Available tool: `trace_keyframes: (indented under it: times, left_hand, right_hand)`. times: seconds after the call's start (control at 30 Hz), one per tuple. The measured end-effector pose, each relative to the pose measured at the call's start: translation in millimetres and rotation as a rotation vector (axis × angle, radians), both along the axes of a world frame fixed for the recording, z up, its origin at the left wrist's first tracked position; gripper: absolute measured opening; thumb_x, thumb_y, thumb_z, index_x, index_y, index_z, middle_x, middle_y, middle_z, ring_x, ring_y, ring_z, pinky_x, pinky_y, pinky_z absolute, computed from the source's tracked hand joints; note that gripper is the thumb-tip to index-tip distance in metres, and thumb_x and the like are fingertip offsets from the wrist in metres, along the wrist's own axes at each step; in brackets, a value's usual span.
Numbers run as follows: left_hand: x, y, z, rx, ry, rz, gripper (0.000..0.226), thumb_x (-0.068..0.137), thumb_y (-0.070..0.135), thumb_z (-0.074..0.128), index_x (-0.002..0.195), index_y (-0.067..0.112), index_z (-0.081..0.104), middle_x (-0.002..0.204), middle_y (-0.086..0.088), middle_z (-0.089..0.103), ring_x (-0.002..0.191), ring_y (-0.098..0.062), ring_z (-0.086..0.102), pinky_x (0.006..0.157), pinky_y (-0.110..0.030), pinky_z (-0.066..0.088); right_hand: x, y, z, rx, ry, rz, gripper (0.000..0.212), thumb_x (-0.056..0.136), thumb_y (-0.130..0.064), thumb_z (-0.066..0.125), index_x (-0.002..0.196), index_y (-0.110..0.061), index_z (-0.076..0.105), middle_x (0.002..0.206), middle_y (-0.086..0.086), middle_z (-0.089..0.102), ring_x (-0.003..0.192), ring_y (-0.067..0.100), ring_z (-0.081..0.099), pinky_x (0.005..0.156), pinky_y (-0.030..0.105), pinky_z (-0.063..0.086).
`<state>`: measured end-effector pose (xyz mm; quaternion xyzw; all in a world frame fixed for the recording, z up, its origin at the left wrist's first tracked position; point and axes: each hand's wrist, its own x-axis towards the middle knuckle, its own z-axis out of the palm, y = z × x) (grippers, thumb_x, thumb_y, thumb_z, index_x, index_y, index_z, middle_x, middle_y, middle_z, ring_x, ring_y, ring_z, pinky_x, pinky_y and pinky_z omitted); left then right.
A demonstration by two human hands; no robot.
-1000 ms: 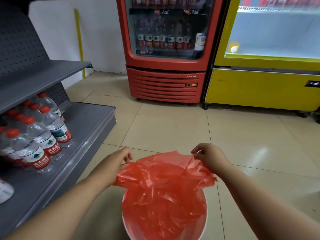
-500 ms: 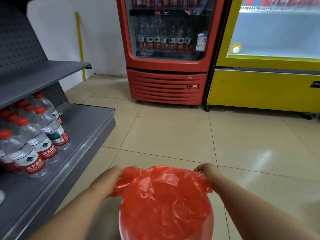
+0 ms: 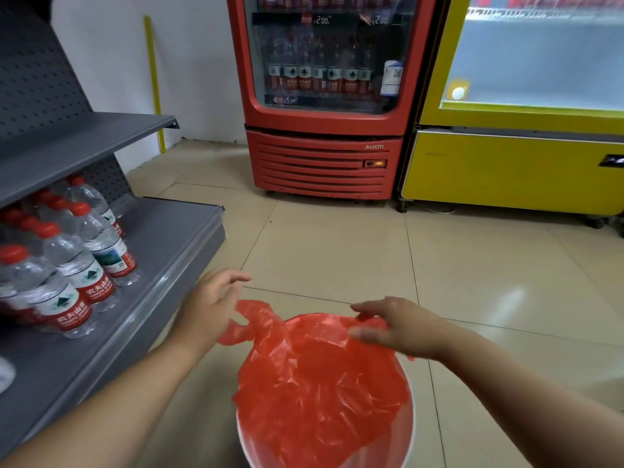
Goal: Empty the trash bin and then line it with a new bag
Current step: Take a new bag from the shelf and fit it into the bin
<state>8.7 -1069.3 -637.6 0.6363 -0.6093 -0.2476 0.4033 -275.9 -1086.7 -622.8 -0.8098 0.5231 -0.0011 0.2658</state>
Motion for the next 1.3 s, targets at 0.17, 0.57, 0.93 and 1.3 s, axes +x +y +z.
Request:
trace_keyframes:
  times: [0.17, 0.57, 0.93, 1.3]
  left_hand:
    - [-64, 14, 20, -0.111, -0.834, -0.577, 0.075, 0.076, 0.065, 0.028, 0.137, 0.024, 0.040, 0.144, 0.004, 0.043, 0.138, -0.012, 0.030, 0.111, -0.026, 0.005]
    - [-63, 54, 0, 0.097, -1.272, -0.669, 0.114, 0.067, 0.079, 0.045, 0.126, 0.037, -0.043, 0.157, -0.015, -0.010, 0.145, -0.029, -0.005, 0.109, -0.041, -0.020]
    - [-33, 79, 0, -0.238, -1.253, -0.754, 0.015, 0.057, 0.031, 0.057, 0.070, 0.027, 0.062, 0.057, 0.010, 0.062, 0.060, -0.015, 0.057, 0.081, -0.029, 0.033]
    - [18, 136, -47, -0.347, -1.240, -0.852, 0.019, 0.080, 0.032, 0.054, 0.061, 0.030, 0.051, 0.060, 0.016, 0.059, 0.058, -0.005, 0.058, 0.092, -0.025, 0.034]
  right_hand:
    - [18, 19, -8, -0.259, 0.257, 0.301, 0.039, 0.078, -0.023, 0.060, 0.116, -0.020, 0.061, 0.105, 0.005, 0.069, 0.102, 0.026, 0.057, 0.095, 0.033, 0.044]
    - [-22, 96, -23, -0.395, 0.041, 0.805, 0.016, 0.086, -0.025, 0.053, 0.101, -0.028, 0.057, 0.076, -0.010, 0.066, 0.064, 0.012, 0.061, 0.068, 0.026, 0.051]
    - [-51, 112, -16, -0.338, -0.032, 0.597, 0.041, 0.094, -0.057, 0.030, 0.120, -0.028, 0.045, 0.089, -0.006, 0.068, 0.079, 0.009, 0.062, 0.072, 0.019, 0.048]
    - [-76, 114, -70, -0.541, 0.289, 0.506, 0.045, 0.093, -0.055, 0.033, 0.065, -0.032, 0.060, 0.054, -0.014, 0.059, 0.048, 0.004, 0.056, 0.085, 0.022, 0.037]
